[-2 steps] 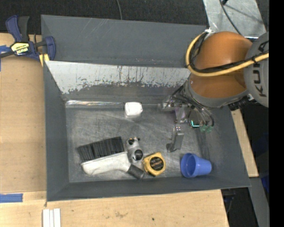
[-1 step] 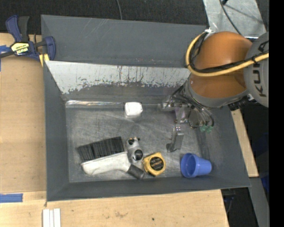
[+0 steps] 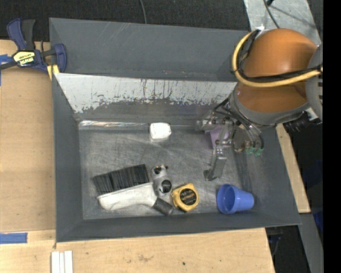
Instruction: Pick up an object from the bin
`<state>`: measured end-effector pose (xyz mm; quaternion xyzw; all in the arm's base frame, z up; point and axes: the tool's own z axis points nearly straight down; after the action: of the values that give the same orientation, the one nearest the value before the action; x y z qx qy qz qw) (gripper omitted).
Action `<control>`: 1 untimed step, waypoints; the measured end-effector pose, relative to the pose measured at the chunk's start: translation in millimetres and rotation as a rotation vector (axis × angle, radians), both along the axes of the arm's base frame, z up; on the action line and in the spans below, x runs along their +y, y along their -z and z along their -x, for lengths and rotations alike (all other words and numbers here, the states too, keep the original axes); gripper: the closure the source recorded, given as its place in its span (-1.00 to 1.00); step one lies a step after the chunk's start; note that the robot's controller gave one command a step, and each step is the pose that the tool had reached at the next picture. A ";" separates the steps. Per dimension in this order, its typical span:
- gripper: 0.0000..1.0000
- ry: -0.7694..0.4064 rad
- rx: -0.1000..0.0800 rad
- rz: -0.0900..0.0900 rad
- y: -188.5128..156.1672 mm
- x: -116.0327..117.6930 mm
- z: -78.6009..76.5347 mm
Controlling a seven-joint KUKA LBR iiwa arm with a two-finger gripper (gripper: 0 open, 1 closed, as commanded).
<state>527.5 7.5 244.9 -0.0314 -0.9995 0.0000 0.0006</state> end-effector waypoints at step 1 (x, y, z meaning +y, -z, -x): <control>-1.00 0.025 -0.021 0.000 8.2 3.4 7.3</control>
Offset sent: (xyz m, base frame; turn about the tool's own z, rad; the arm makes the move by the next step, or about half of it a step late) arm -0.0441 -0.0095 -0.1615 0.0746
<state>520.2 10.9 236.8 -0.0439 -0.9990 -0.0005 -0.0097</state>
